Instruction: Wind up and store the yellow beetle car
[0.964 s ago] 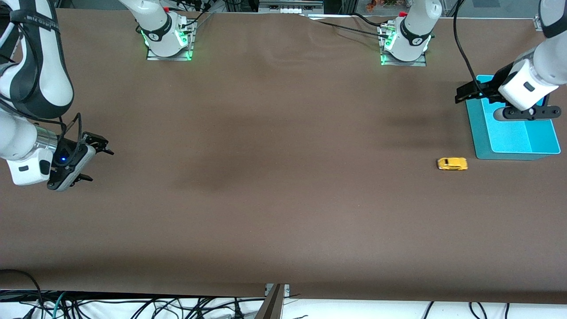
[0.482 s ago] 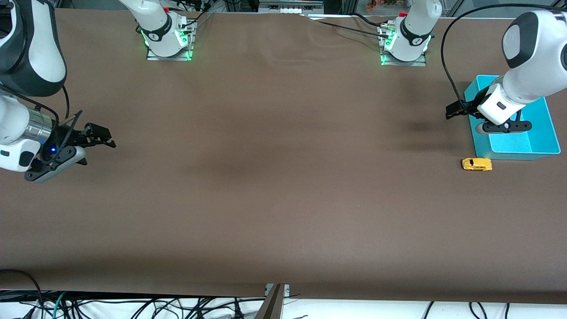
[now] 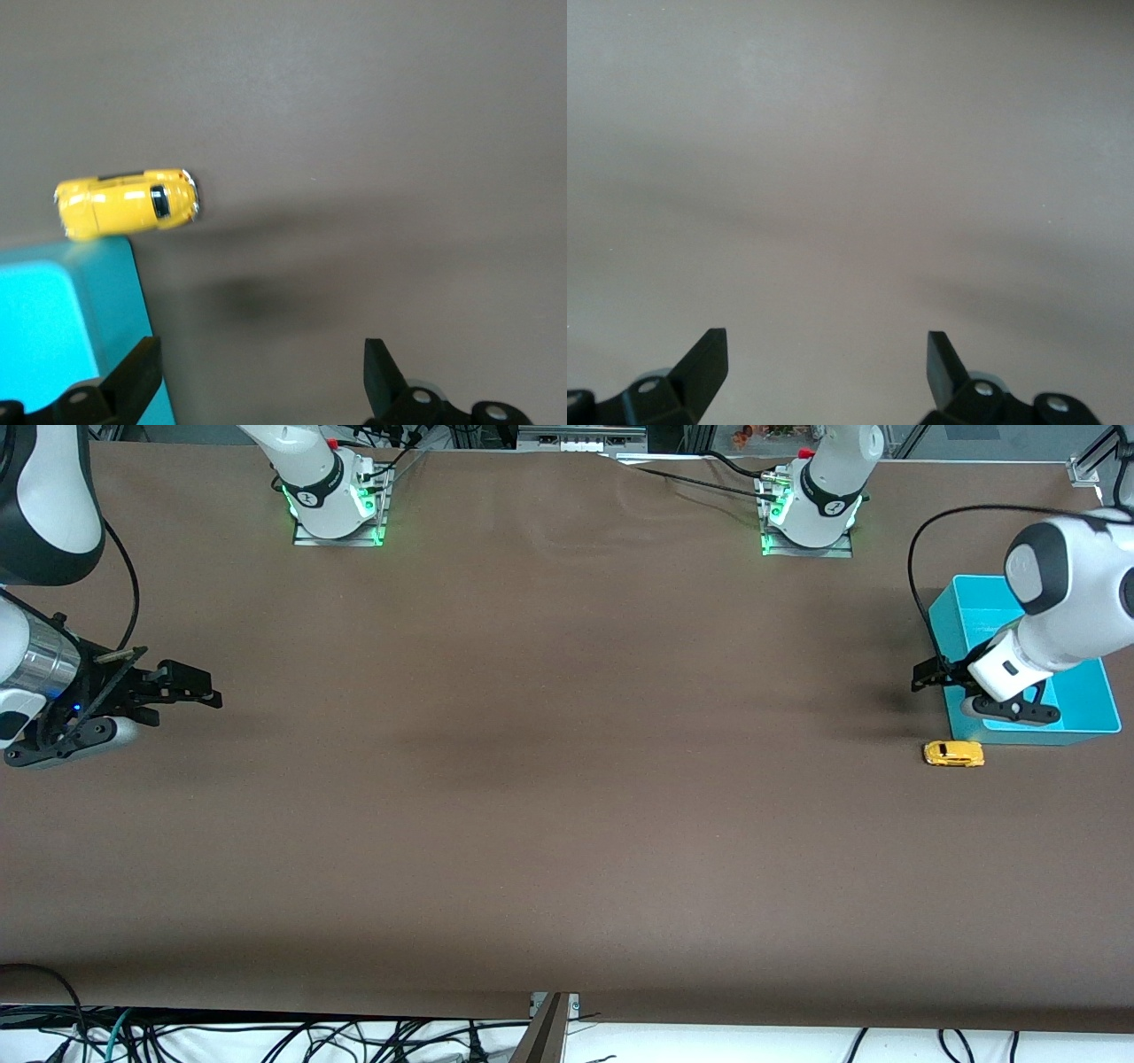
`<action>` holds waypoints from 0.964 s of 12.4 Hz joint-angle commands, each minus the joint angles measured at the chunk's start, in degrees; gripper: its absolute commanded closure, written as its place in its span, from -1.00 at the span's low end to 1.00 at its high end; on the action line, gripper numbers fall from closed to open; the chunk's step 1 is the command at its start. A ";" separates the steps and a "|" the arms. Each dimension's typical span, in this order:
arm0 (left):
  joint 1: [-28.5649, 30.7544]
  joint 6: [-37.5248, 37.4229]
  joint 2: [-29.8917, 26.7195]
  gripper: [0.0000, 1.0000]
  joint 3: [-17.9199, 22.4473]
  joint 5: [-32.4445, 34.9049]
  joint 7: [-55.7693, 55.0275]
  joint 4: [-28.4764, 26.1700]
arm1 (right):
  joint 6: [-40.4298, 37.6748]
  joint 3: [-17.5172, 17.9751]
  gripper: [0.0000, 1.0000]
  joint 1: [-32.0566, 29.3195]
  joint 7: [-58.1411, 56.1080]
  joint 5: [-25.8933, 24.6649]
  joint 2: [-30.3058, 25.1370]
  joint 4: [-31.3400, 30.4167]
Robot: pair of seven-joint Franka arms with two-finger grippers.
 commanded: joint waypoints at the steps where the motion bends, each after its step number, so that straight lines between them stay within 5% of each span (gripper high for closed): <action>1: 0.86 -0.24 9.05 -1.00 -0.36 0.76 11.31 7.12 | -1.60 0.17 -0.99 -0.09 2.85 -2.32 -1.27 0.65; 3: 3.58 -0.43 17.41 -1.00 -0.10 0.76 27.03 14.60 | -5.89 1.57 -0.99 0.26 6.72 -2.85 -1.37 0.83; 9: 3.76 -0.95 24.36 -1.00 -0.10 -0.11 54.11 24.18 | -5.20 1.14 -0.99 -0.17 6.99 -8.57 -0.57 3.73; 12: 4.81 -0.86 26.14 -1.00 -0.18 -1.35 58.19 24.65 | -4.59 -0.18 -0.99 -0.35 6.73 -9.18 -0.57 4.08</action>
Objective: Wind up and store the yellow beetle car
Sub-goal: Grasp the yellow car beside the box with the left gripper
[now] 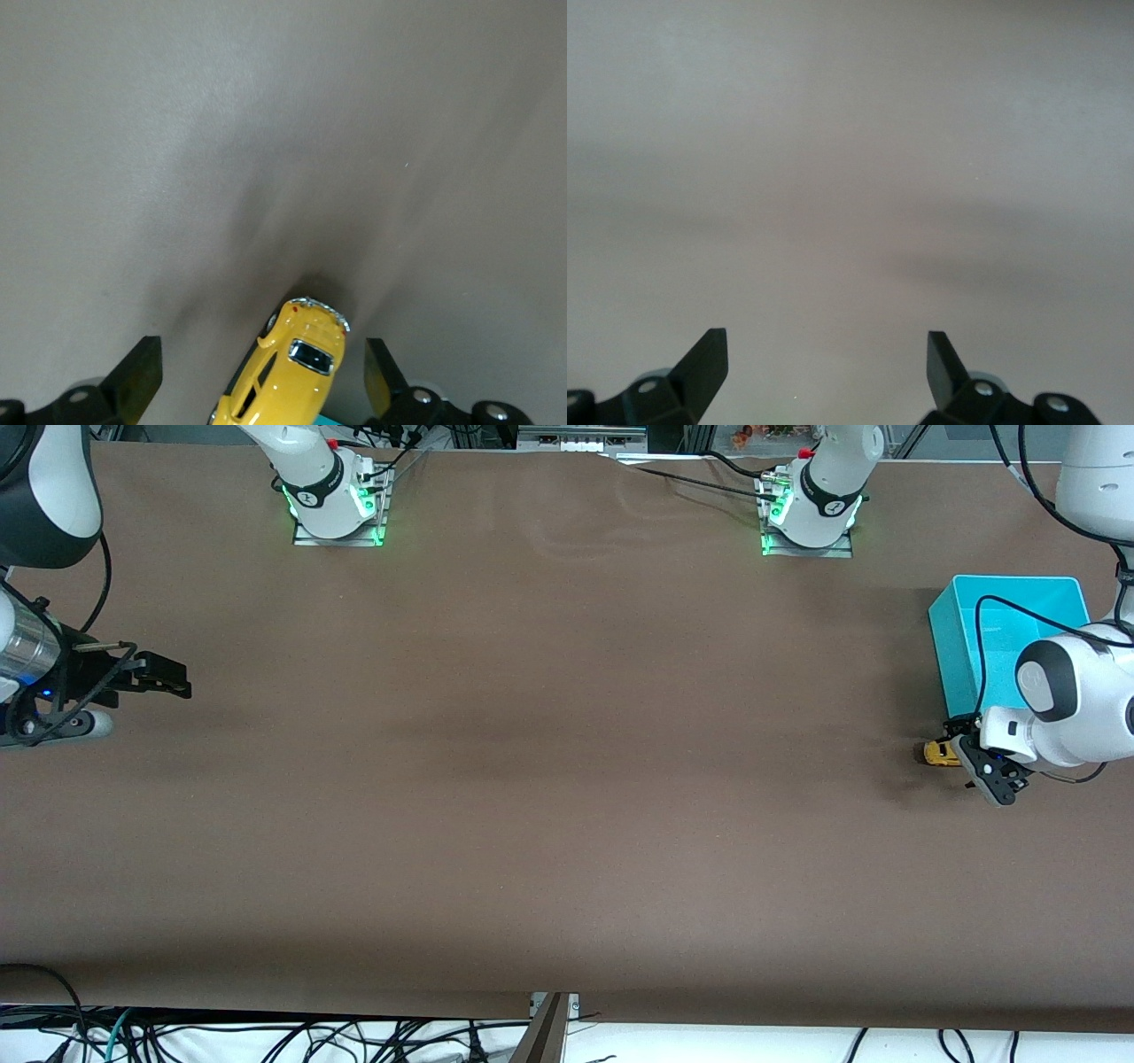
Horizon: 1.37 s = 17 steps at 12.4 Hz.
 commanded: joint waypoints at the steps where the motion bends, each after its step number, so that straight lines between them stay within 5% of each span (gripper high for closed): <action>1: 0.83 -1.53 1.11 -1.00 -0.34 -1.23 6.59 0.88 | -0.55 -0.46 -0.99 -0.23 0.46 -2.03 -0.05 2.02; 12: 2.67 -1.09 0.48 -1.00 -0.25 -0.80 16.19 -3.52 | -6.70 -0.72 -0.99 -0.22 0.72 -4.33 -1.11 5.99; 13: 2.67 -1.09 0.48 -0.85 -0.25 -0.79 16.19 -3.61 | -7.92 -0.72 -0.99 -0.31 1.16 -4.24 -1.46 5.90; 14: 2.67 -1.09 0.48 -0.28 -0.25 -0.79 16.28 -3.61 | -8.28 -0.72 -0.99 -0.31 1.25 -4.24 -2.16 5.37; 15: 2.67 -1.18 0.48 0.50 -0.25 -0.79 18.98 -3.44 | -8.29 -0.72 -0.99 -0.40 1.25 -4.15 -2.77 4.76; 16: 2.58 -1.09 0.66 0.83 -0.34 -1.05 21.79 -3.09 | -8.29 -0.72 -0.99 -0.40 1.60 -4.06 -3.13 4.23; 17: 2.58 -1.09 0.66 0.92 -0.34 -1.06 22.86 -2.91 | -8.46 -0.72 -0.99 -0.49 3.77 -3.37 -3.39 3.88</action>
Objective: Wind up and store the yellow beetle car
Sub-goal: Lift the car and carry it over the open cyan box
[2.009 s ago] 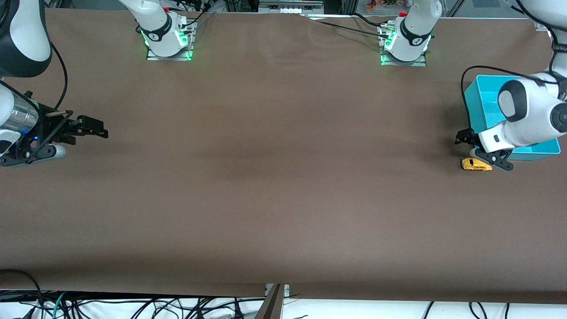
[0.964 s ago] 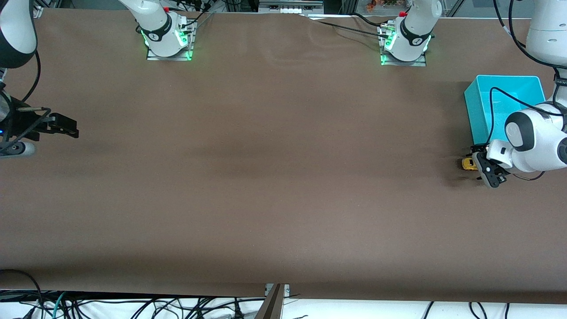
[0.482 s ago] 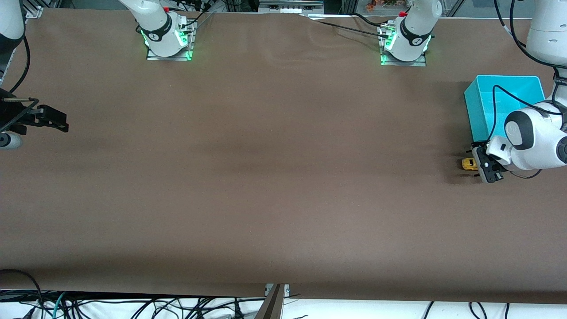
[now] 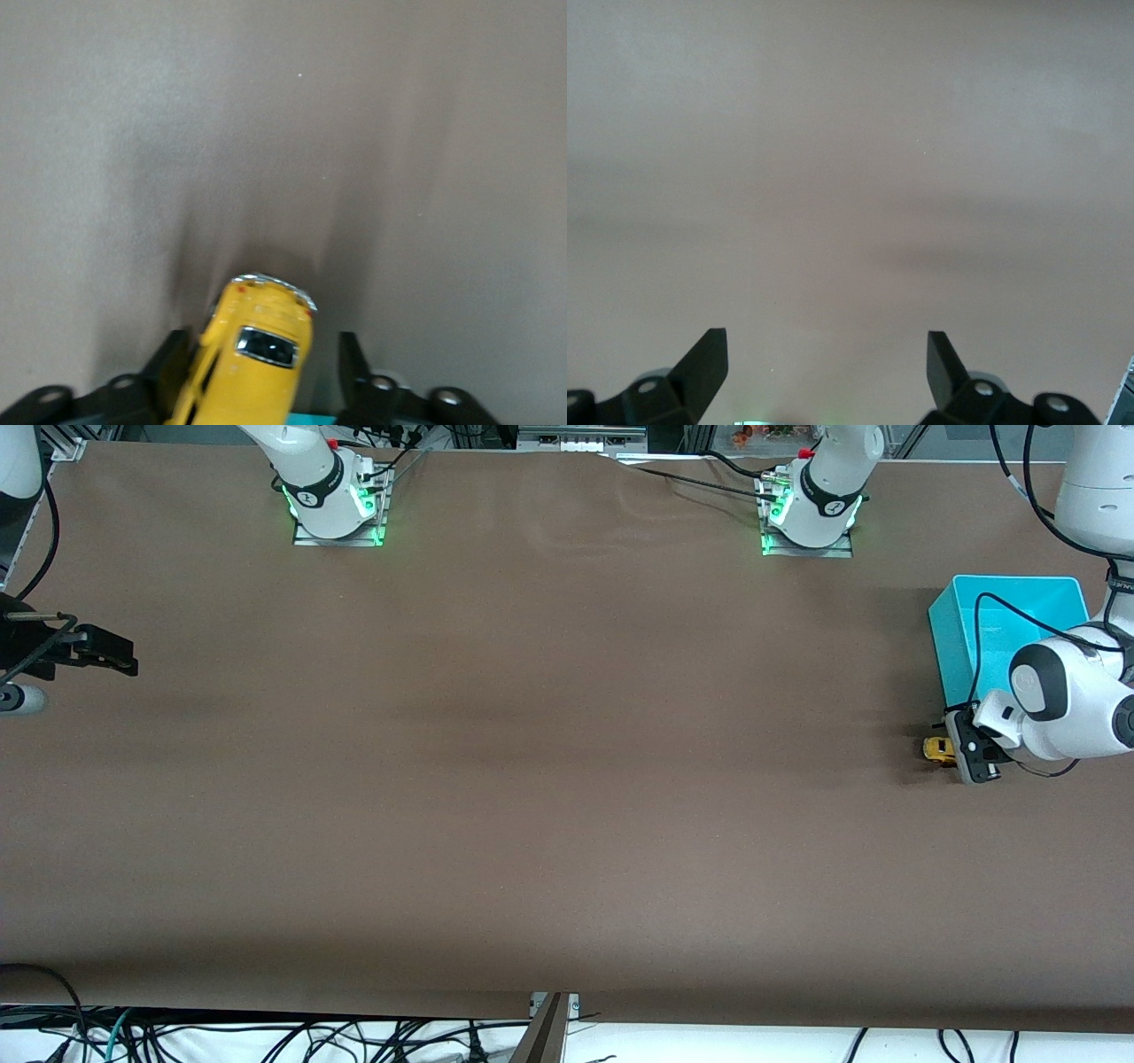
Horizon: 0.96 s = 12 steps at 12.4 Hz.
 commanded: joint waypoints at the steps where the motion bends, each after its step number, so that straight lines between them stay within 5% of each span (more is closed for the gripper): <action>1: 0.35 -0.30 -0.83 1.00 -0.37 -1.20 4.61 -0.10 | -1.03 0.23 -0.99 -0.42 5.01 1.35 -2.63 -2.87; 4: -0.17 -3.45 -1.09 1.00 -2.65 -4.45 4.27 2.61 | -0.69 0.49 -0.99 -0.51 6.27 1.98 -3.51 -3.93; 9: -1.76 -32.15 -1.18 1.00 -4.33 -3.49 -0.23 19.74 | -0.33 0.32 -0.99 -1.39 5.30 6.46 -4.39 -6.39; 12: 1.04 -37.39 -4.51 1.00 -3.71 1.68 6.70 20.30 | -0.42 0.32 -0.99 -1.30 5.21 5.84 -3.42 -5.51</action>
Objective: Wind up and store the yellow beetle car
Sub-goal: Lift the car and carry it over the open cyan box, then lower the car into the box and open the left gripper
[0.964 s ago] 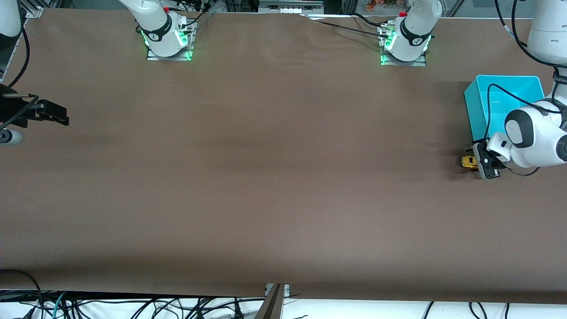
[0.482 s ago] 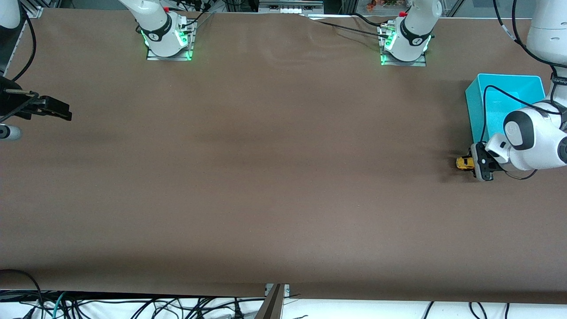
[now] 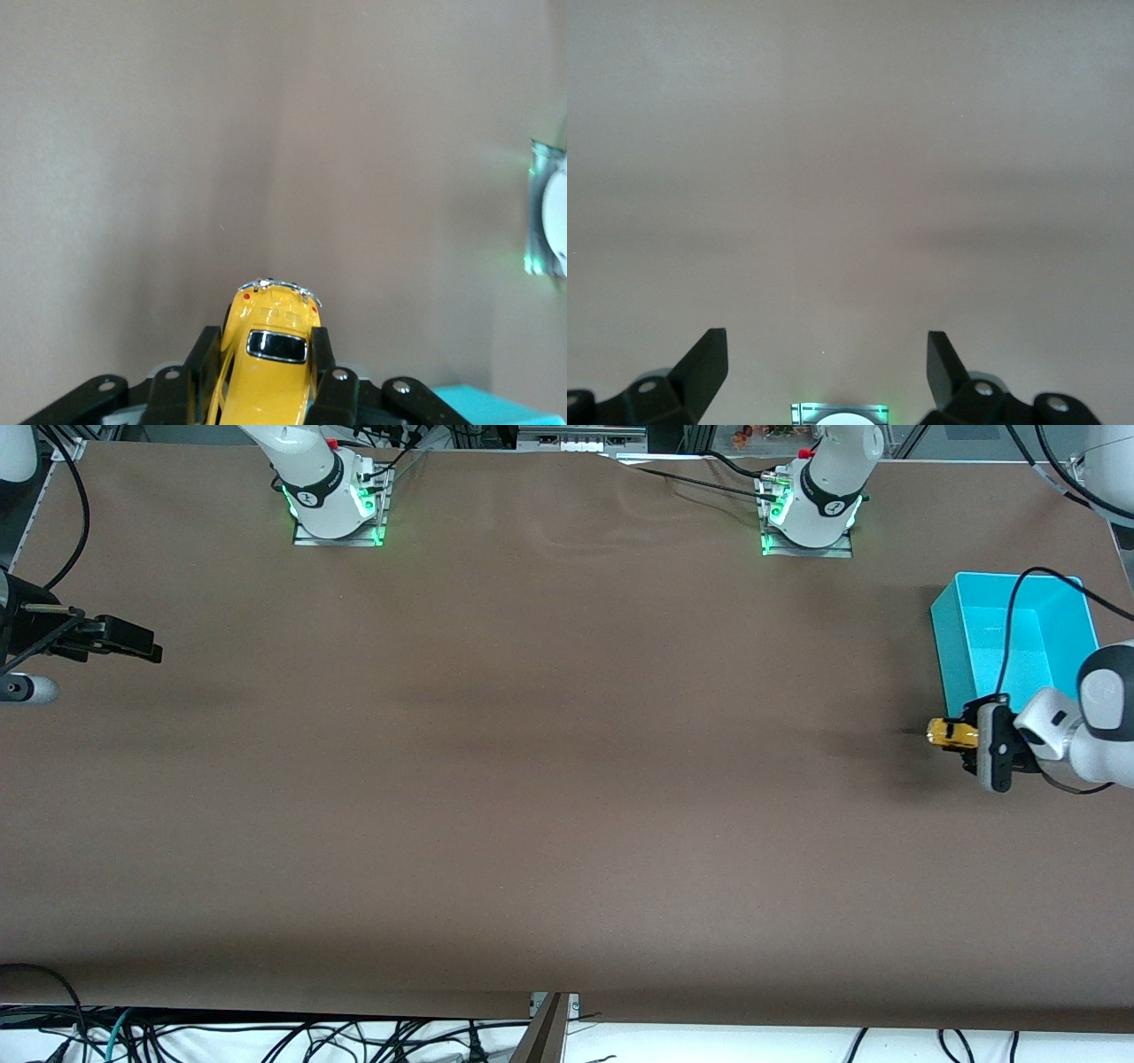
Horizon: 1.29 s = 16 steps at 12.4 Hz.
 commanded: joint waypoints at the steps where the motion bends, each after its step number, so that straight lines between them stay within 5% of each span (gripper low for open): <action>1: 4.99 -3.85 -2.44 1.00 0.23 3.54 6.59 -0.14 | 0.20 0.27 -0.99 -0.58 -0.13 0.57 -1.16 -1.04; 3: 9.48 -8.33 -4.02 1.00 0.23 6.53 11.50 -2.40 | 0.20 0.27 -0.99 -0.49 -0.13 0.57 -1.07 -1.04; 7: 18.53 5.40 -21.75 1.00 0.05 11.72 18.80 -26.36 | 0.29 0.36 -0.99 -0.31 -0.13 0.57 -0.81 -0.86; 12: 25.32 23.00 -21.87 1.00 -0.04 13.57 21.99 -38.87 | 0.56 0.36 -0.99 -0.31 -0.04 0.49 -0.80 -0.78; 16: 26.28 26.63 -19.25 1.00 -0.03 13.57 21.11 -41.80 | 0.56 0.27 -0.99 -0.31 -0.04 0.40 -0.72 -0.78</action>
